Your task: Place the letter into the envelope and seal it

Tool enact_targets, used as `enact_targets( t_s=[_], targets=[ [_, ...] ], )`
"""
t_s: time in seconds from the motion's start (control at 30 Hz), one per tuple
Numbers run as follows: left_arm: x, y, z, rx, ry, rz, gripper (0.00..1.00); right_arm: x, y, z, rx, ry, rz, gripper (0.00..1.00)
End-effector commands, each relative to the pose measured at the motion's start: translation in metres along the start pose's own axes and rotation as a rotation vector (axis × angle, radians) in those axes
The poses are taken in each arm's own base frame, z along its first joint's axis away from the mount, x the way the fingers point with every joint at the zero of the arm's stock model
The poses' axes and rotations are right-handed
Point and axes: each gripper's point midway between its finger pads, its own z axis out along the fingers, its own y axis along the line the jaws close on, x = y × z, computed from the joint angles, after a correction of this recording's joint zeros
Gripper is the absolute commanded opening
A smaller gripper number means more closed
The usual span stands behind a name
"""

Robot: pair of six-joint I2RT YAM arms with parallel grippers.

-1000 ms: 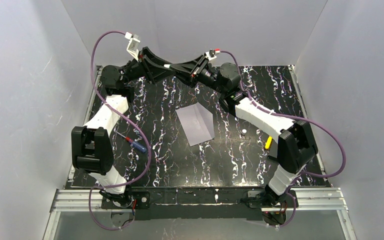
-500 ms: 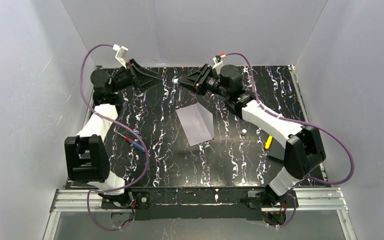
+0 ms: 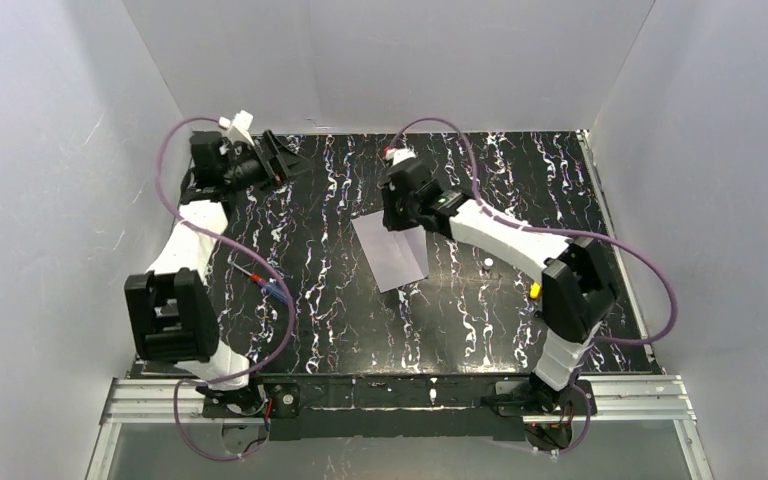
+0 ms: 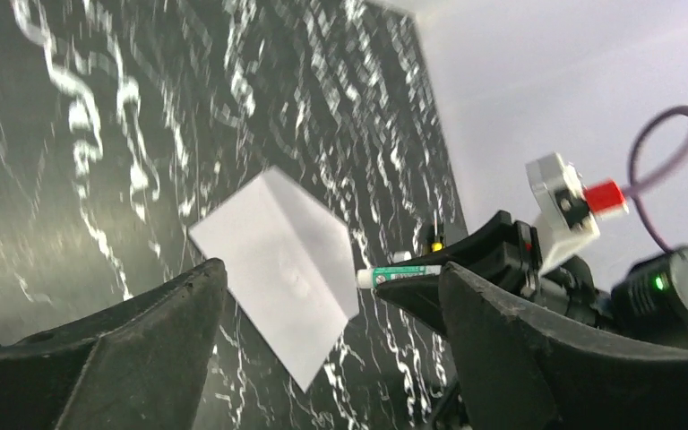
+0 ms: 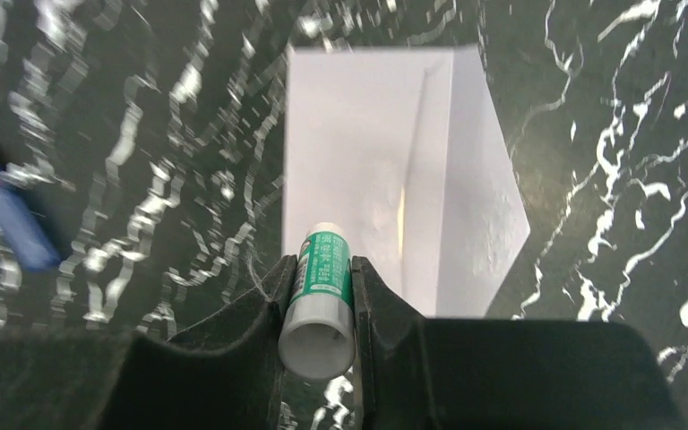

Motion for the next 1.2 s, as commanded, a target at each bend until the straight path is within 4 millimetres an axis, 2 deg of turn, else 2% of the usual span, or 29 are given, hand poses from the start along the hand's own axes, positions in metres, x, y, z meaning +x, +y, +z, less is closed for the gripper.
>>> enact_targets(
  t_s=[0.0,0.07,0.17,0.23,0.3,0.4,0.5,0.7,0.8,0.93,1.17],
  targets=[
    [0.072,0.039,0.022,-0.118,0.213,-0.255,0.79,0.032,-0.023,0.005,0.164,0.097,-0.168,0.01],
    [0.103,0.033,0.044,-0.114,0.31,-0.322,0.72,0.044,-0.024,0.012,0.185,0.13,-0.179,0.01],
    [0.132,0.031,0.067,-0.138,0.399,-0.342,0.69,0.054,-0.026,0.02,0.217,0.148,-0.193,0.01],
    [0.148,0.031,0.083,-0.168,0.452,-0.358,0.61,0.061,-0.03,0.025,0.245,0.164,-0.199,0.01],
    [0.158,0.035,0.098,-0.192,0.478,-0.377,0.47,0.069,-0.032,0.031,0.255,0.184,-0.204,0.01],
    [0.172,0.039,0.118,-0.209,0.509,-0.387,0.33,0.071,-0.031,0.039,0.239,0.159,-0.211,0.01],
    [0.18,0.049,0.13,-0.235,0.522,-0.412,0.25,0.073,-0.026,0.046,0.204,0.15,-0.227,0.01],
    [0.2,0.071,0.139,-0.305,0.564,-0.417,0.2,0.085,-0.024,0.055,0.182,0.176,-0.209,0.01],
    [0.212,0.083,0.137,-0.345,0.592,-0.405,0.17,0.091,-0.024,0.059,0.175,0.175,-0.198,0.01],
    [0.226,0.093,0.131,-0.38,0.635,-0.394,0.13,0.095,-0.035,0.063,0.228,0.169,-0.21,0.01],
    [0.24,0.103,0.125,-0.422,0.687,-0.391,0.11,0.1,-0.036,0.081,0.206,0.125,-0.227,0.01]
  ],
)
